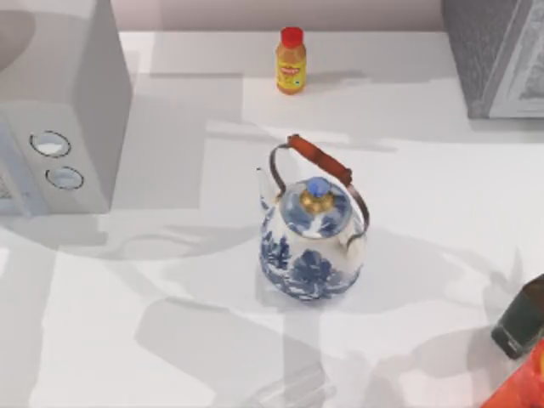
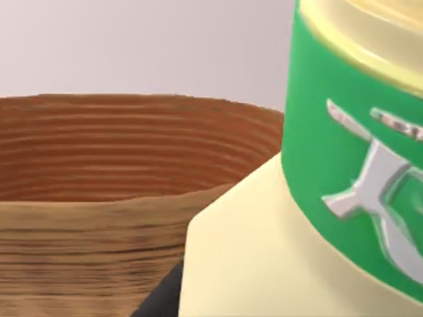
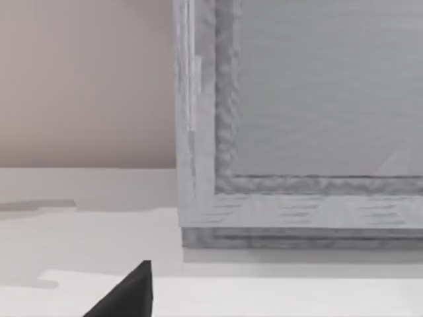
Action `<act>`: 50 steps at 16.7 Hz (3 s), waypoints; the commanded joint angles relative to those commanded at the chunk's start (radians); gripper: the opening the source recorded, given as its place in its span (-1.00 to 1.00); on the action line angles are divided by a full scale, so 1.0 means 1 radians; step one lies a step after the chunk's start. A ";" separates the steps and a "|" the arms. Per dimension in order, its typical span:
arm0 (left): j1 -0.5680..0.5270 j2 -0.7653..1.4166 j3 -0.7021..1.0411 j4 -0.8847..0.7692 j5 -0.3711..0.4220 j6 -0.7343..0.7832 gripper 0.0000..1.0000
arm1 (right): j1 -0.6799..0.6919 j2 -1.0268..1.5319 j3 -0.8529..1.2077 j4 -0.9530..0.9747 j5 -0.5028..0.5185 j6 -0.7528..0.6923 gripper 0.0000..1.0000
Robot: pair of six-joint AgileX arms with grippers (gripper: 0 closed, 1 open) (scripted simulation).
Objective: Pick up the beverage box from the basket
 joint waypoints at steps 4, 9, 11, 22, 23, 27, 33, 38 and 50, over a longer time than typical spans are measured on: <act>-0.071 -0.303 -0.325 0.019 -0.075 -0.003 -1.00 | 0.000 0.000 0.000 0.000 0.000 0.000 1.00; -0.122 -0.503 -0.528 0.031 -0.129 -0.005 -1.00 | 0.000 0.000 0.000 0.000 0.000 0.000 1.00; -0.124 -0.511 -0.536 0.032 -0.132 -0.005 -1.00 | 0.000 0.000 0.000 0.000 0.000 0.000 1.00; -0.327 -0.256 -0.418 -0.021 -0.387 -0.150 -1.00 | 0.000 0.000 0.000 0.000 0.000 0.000 1.00; -0.378 -0.198 -0.384 -0.029 -0.449 -0.184 -1.00 | 0.000 0.000 0.000 0.000 0.000 0.000 1.00; -0.601 0.060 -0.233 -0.060 -0.720 -0.335 -1.00 | 0.000 0.000 0.000 0.000 0.000 0.000 1.00; -0.915 0.432 -0.030 -0.114 -1.099 -0.545 -1.00 | 0.000 0.000 0.000 0.000 0.000 0.000 1.00; -1.062 0.613 0.061 -0.145 -1.285 -0.652 -1.00 | 0.000 0.000 0.000 0.000 0.000 0.000 1.00; -1.030 0.700 0.013 0.019 -1.258 -0.586 -1.00 | 0.000 0.000 0.000 0.000 0.000 0.000 1.00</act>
